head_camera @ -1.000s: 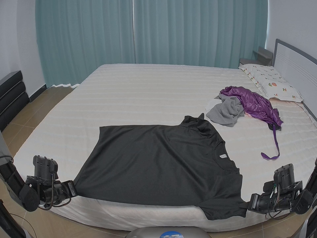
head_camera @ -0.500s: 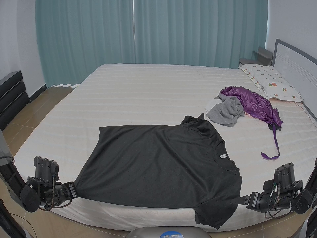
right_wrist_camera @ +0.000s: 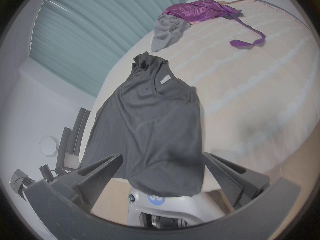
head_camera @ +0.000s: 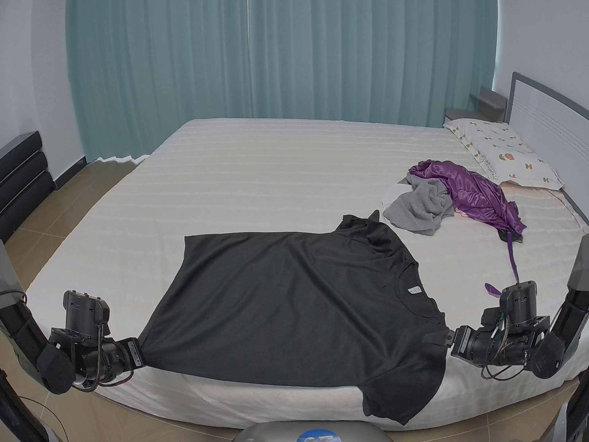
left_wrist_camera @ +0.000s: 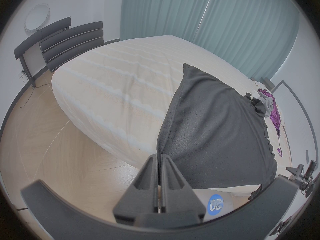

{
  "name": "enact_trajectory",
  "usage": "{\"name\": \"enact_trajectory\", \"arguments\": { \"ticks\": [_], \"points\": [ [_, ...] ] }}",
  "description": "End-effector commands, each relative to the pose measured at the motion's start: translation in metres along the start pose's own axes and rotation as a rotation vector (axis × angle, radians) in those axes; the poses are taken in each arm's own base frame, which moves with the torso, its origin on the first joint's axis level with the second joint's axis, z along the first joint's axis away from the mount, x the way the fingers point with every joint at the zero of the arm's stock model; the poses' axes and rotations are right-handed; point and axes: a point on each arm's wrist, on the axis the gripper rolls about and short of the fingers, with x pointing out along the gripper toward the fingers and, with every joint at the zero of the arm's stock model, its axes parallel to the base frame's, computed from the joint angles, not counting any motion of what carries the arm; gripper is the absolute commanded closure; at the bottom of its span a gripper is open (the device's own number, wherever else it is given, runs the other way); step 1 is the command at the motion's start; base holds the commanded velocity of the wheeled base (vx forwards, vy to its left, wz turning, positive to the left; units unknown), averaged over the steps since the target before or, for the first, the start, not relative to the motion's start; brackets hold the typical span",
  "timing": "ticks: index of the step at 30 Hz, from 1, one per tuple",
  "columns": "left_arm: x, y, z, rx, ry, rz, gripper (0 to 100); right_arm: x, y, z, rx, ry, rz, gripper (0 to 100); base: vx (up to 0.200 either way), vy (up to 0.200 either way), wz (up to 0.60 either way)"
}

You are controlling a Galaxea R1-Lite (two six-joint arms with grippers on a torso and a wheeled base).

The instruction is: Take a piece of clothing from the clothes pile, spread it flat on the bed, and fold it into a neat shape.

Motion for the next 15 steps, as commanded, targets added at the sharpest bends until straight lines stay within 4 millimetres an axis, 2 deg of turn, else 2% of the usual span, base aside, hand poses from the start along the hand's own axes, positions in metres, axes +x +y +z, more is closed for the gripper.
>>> {"name": "enact_trajectory", "arguments": {
  "ticks": [1, 9, 15],
  "points": [
    [0.000, 0.000, 0.000, -0.001, 0.001, 0.001, 100, 0.024, -0.010, 0.001, 0.013, 0.016, -0.025, 0, 0.000, 0.000, 0.00],
    [0.001, 0.000, -0.001, 0.000, 0.004, 0.002, 100, 0.038, -0.033, 0.009, 0.030, -0.026, -0.058, 0, 0.000, 0.000, 0.00],
    [0.002, 0.000, -0.001, 0.000, 0.008, 0.004, 100, 0.039, -0.037, 0.018, 0.057, -0.070, -0.041, 0, 0.000, 0.000, 0.00]
  ]
}}
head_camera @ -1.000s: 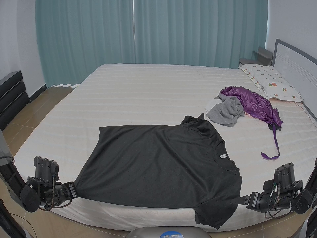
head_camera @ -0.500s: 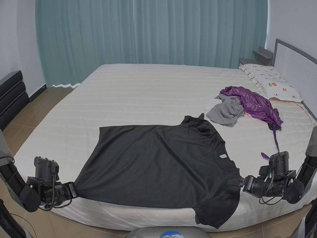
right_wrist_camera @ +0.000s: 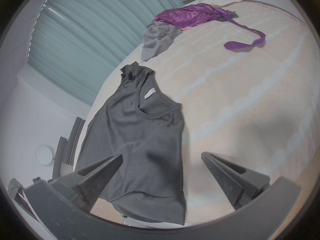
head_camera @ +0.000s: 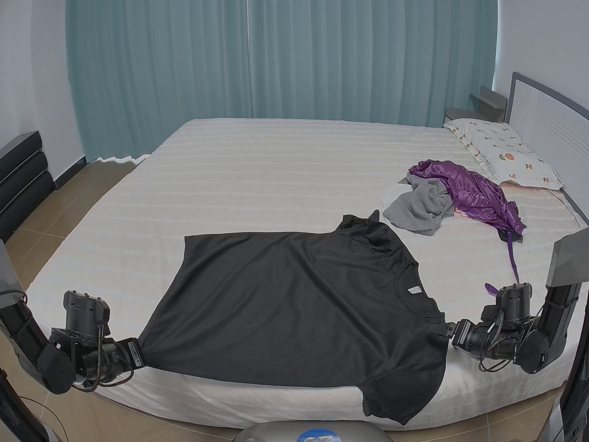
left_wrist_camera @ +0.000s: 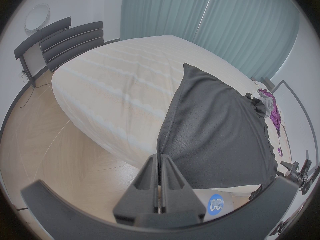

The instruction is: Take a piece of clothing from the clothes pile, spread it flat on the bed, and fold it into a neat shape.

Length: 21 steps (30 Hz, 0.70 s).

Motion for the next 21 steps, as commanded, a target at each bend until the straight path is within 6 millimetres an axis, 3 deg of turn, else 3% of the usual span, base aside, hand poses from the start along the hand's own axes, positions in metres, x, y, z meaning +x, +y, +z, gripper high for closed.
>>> {"name": "enact_trajectory", "arguments": {
  "ticks": [1, 7, 8, 14, 21],
  "points": [
    [0.001, 0.000, 0.000, 0.000, 0.004, 0.003, 100, 0.005, -0.006, -0.001, 0.020, 0.013, -0.013, 0, 0.000, 0.000, 0.00],
    [0.002, 0.000, -0.001, 0.000, 0.008, 0.005, 100, 0.012, -0.002, 0.003, 0.010, 0.004, 0.006, 0, 0.000, 0.000, 0.00],
    [0.002, 0.000, -0.001, 0.000, 0.005, 0.004, 100, 0.014, -0.001, 0.003, 0.013, 0.006, 0.005, 100, 0.000, 0.000, 0.00],
    [0.002, 0.000, -0.001, 0.000, 0.007, 0.004, 100, 0.016, -0.007, -0.003, 0.030, 0.029, -0.019, 100, 0.000, 0.000, 0.00],
    [0.002, 0.000, -0.001, 0.000, 0.009, 0.006, 100, -0.001, -0.011, -0.007, 0.038, 0.032, -0.037, 100, 0.000, 0.000, 0.00]
  ]
}}
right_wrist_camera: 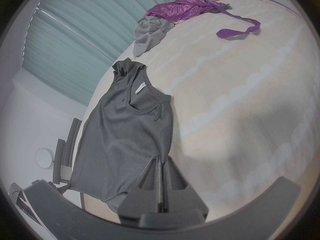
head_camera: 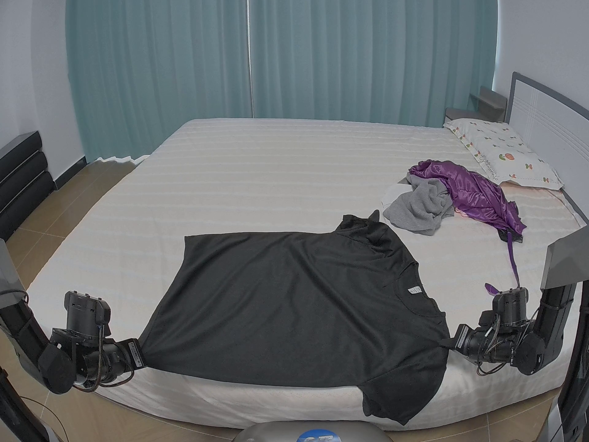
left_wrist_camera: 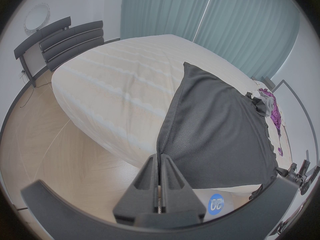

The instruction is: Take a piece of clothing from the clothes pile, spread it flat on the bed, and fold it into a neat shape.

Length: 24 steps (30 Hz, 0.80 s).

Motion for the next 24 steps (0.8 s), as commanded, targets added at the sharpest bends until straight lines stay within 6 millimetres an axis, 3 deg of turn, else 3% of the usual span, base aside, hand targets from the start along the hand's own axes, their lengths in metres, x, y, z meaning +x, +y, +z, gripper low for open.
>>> {"name": "enact_trajectory", "arguments": {
  "ticks": [1, 15, 24],
  "points": [
    [0.001, 0.000, -0.001, 0.000, 0.005, 0.003, 100, -0.011, -0.002, -0.004, 0.002, 0.006, -0.010, 100, 0.000, 0.000, 0.00],
    [0.002, 0.002, -0.005, 0.018, 0.027, 0.014, 100, -0.038, -0.009, -0.023, -0.029, 0.041, -0.040, 100, 0.000, 0.000, 0.00],
    [0.004, 0.005, -0.009, 0.042, 0.048, 0.027, 100, -0.037, -0.012, -0.021, -0.028, 0.015, -0.036, 100, 0.000, 0.000, 0.00]
  ]
}}
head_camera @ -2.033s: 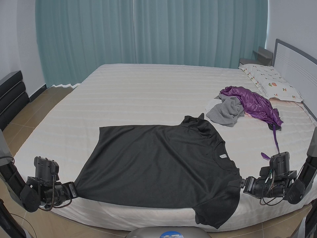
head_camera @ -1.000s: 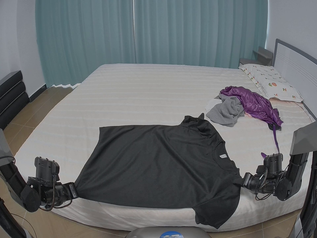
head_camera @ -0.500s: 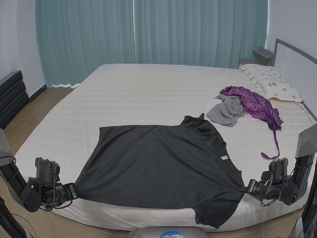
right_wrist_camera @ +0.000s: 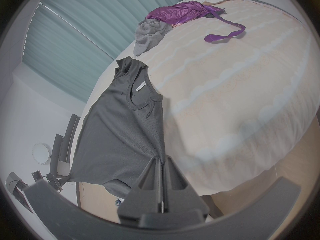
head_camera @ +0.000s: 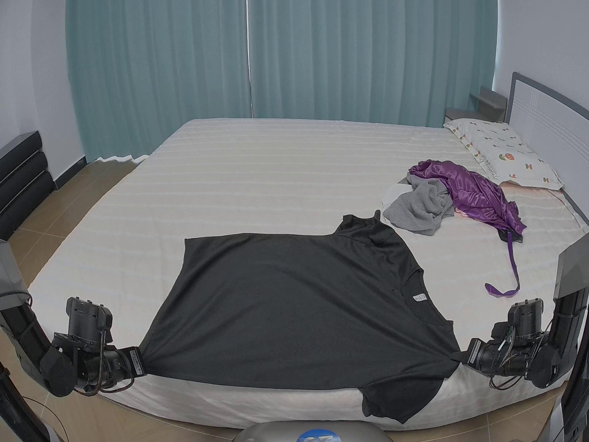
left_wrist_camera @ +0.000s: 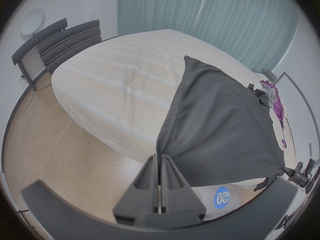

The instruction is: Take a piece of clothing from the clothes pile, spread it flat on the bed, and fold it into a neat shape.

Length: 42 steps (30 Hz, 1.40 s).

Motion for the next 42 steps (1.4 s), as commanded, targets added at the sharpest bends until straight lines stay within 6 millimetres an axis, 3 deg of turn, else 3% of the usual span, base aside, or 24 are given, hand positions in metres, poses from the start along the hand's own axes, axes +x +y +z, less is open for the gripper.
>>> {"name": "enact_trajectory", "arguments": {
  "ticks": [1, 13, 14, 15, 16, 25, 33, 42],
  "points": [
    [0.002, 0.001, -0.001, -0.003, 0.008, 0.007, 100, 0.001, -0.002, -0.001, 0.004, 0.008, -0.008, 100, 0.000, 0.000, 0.00],
    [0.009, 0.001, -0.006, 0.004, 0.059, -0.004, 100, 0.013, -0.007, -0.002, 0.002, -0.007, 0.003, 100, 0.000, 0.000, 0.00],
    [0.010, 0.001, -0.006, 0.002, 0.063, -0.007, 100, 0.015, -0.007, -0.003, 0.000, -0.005, 0.004, 0, 0.000, 0.000, 0.00],
    [0.011, 0.000, -0.006, 0.000, 0.064, -0.011, 100, 0.016, -0.008, -0.004, 0.000, -0.005, 0.004, 0, 0.000, 0.000, 0.00],
    [0.011, 0.000, -0.006, 0.001, 0.066, -0.012, 0, 0.017, -0.008, -0.004, 0.004, -0.005, 0.006, 0, 0.000, 0.000, 0.00],
    [0.009, -0.001, -0.001, -0.016, 0.044, -0.029, 0, 0.001, -0.003, 0.006, 0.056, -0.109, 0.079, 0, 0.000, 0.000, 0.00],
    [-0.019, -0.004, 0.009, -0.057, -0.049, -0.142, 0, -0.018, 0.005, 0.021, 0.153, -0.204, 0.138, 0, 0.000, 0.000, 0.00],
    [-0.025, -0.008, 0.013, -0.158, -0.057, -0.208, 0, -0.020, 0.008, 0.019, 0.172, -0.189, 0.142, 0, 0.000, 0.000, 0.00]
  ]
}}
